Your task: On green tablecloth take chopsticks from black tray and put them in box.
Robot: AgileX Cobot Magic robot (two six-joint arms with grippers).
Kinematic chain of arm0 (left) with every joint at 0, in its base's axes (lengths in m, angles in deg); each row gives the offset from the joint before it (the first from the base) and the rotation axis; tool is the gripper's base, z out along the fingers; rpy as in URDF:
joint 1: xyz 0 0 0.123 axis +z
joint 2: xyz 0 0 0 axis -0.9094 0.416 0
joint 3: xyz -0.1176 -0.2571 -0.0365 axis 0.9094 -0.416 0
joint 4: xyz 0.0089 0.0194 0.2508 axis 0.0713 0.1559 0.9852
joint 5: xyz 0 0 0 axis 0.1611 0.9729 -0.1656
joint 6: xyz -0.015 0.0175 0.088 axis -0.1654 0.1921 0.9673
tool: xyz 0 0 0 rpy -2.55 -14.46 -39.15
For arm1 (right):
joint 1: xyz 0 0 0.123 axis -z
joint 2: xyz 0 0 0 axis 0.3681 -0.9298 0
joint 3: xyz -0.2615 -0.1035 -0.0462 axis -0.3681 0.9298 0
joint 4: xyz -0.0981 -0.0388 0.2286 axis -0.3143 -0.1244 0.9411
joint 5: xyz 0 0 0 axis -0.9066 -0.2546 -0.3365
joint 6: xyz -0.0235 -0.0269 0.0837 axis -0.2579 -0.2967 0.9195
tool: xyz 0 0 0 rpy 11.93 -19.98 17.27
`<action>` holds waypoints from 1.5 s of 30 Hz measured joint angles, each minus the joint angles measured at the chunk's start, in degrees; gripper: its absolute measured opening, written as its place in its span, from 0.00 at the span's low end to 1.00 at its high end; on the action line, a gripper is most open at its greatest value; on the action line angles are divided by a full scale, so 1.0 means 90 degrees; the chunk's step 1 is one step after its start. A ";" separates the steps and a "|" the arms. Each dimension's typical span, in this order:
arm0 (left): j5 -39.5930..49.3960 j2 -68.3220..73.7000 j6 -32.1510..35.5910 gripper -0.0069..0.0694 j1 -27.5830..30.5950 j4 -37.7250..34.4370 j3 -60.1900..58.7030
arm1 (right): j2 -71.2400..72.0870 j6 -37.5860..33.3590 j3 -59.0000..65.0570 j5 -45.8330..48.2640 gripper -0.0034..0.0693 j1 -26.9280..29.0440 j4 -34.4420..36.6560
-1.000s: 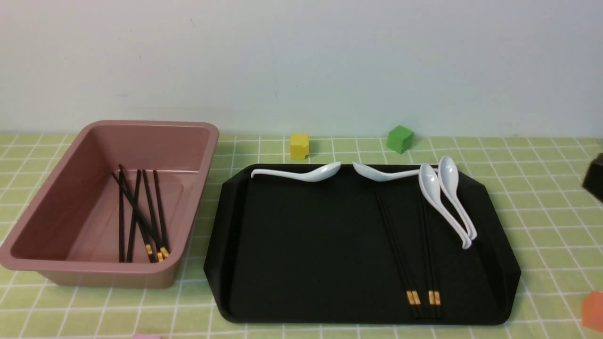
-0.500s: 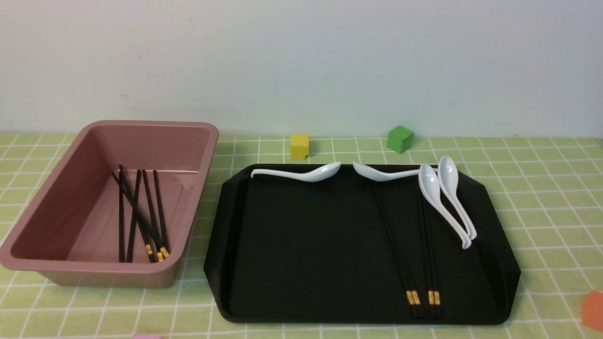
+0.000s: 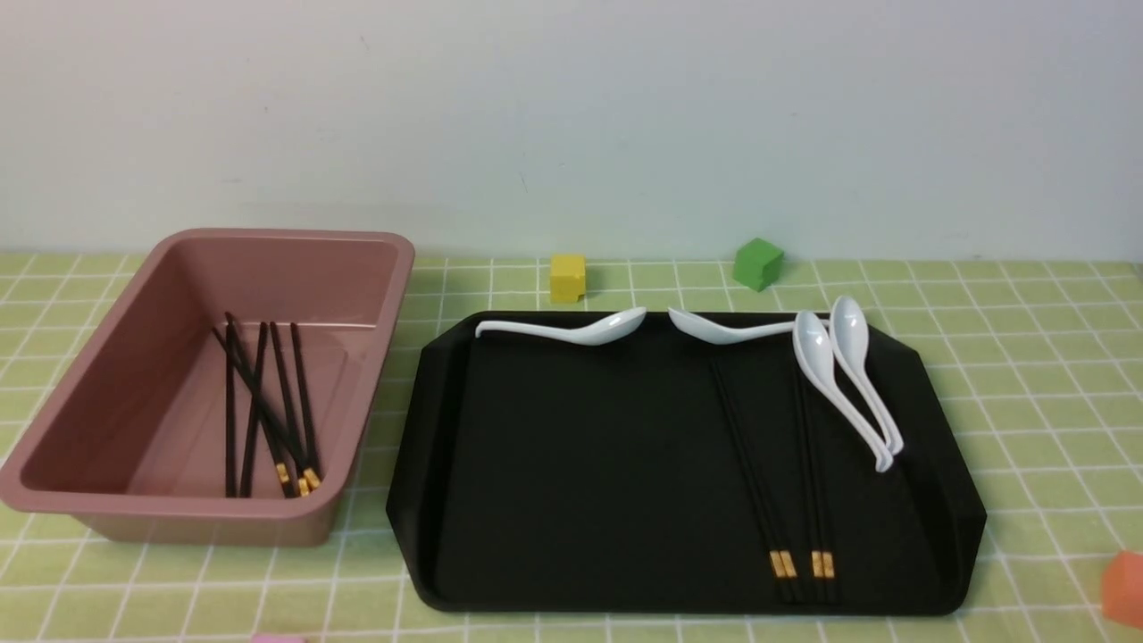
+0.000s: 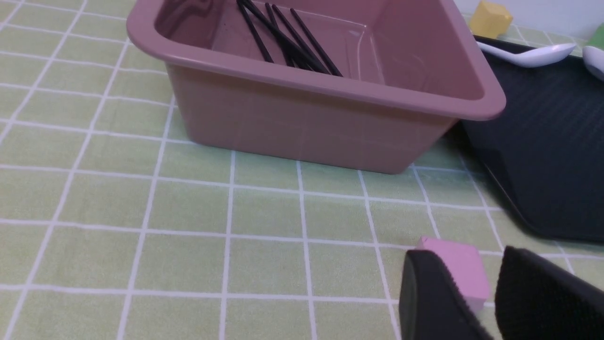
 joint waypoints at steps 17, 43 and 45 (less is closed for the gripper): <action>0.0000 0.0000 0.0000 0.40 0.0000 0.0000 0.0000 | 0.0000 0.0000 -0.0005 0.0014 0.14 0.0000 -0.0013; 0.0000 0.0000 0.0000 0.40 0.0000 0.0000 0.0000 | 0.0000 0.0000 -0.0007 0.0030 0.18 0.0000 -0.0013; 0.0000 0.0000 0.0000 0.40 0.0000 0.0000 0.0000 | 0.0000 0.0000 -0.0007 0.0029 0.18 0.0000 -0.0013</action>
